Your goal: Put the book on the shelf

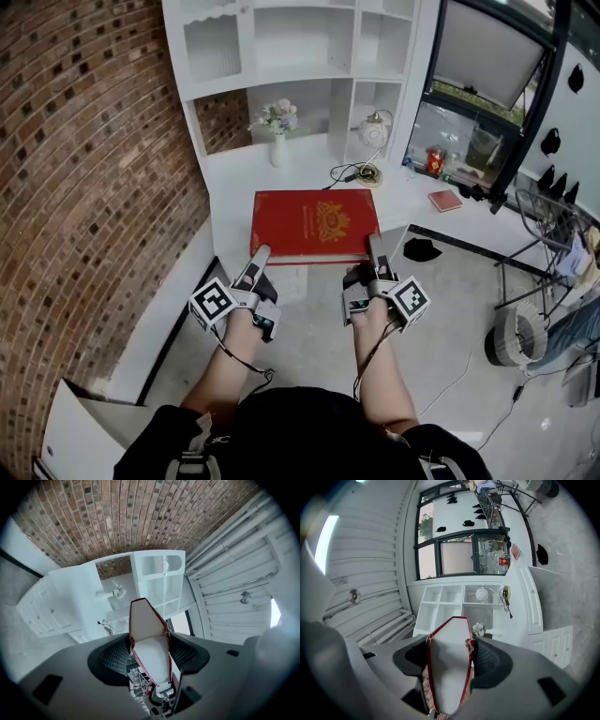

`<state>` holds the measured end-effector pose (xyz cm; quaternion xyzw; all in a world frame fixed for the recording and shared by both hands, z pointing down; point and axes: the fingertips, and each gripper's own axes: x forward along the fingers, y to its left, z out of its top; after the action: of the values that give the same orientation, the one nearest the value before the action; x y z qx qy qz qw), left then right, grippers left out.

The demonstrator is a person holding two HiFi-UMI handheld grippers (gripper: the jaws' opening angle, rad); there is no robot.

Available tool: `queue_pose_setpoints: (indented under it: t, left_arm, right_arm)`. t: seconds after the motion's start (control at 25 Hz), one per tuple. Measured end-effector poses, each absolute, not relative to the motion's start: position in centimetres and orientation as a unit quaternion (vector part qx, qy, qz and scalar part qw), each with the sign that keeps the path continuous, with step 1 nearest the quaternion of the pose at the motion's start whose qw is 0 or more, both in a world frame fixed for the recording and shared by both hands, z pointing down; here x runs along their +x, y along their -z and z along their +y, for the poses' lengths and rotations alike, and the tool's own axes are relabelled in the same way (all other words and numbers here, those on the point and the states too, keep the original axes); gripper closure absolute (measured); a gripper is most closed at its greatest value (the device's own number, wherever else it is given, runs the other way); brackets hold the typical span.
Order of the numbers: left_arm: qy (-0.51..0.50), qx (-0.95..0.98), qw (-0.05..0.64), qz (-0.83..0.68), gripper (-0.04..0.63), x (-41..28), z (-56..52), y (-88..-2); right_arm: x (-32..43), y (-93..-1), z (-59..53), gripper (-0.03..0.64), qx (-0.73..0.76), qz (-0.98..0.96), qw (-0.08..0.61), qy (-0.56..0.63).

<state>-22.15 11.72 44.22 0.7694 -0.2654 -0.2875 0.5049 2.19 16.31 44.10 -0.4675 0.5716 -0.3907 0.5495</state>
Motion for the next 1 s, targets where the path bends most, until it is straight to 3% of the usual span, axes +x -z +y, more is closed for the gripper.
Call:
queue_pose_setpoints:
  t: [0.4,1.0]
  left_arm:
    - [0.304,0.757,0.502,-0.287,0.328,-18.1,12.4,-44.3]
    - [0.323,0.765,0.486,-0.273,0.328,-14.5,4.9,-47.3]
  right_arm:
    - [6.3,-43.7,15.6,0.345,-0.446,0.593,0.535,0.403]
    - [9.7,-46.8,8.5,0.345,-0.44,0.609,0.531,0.393]
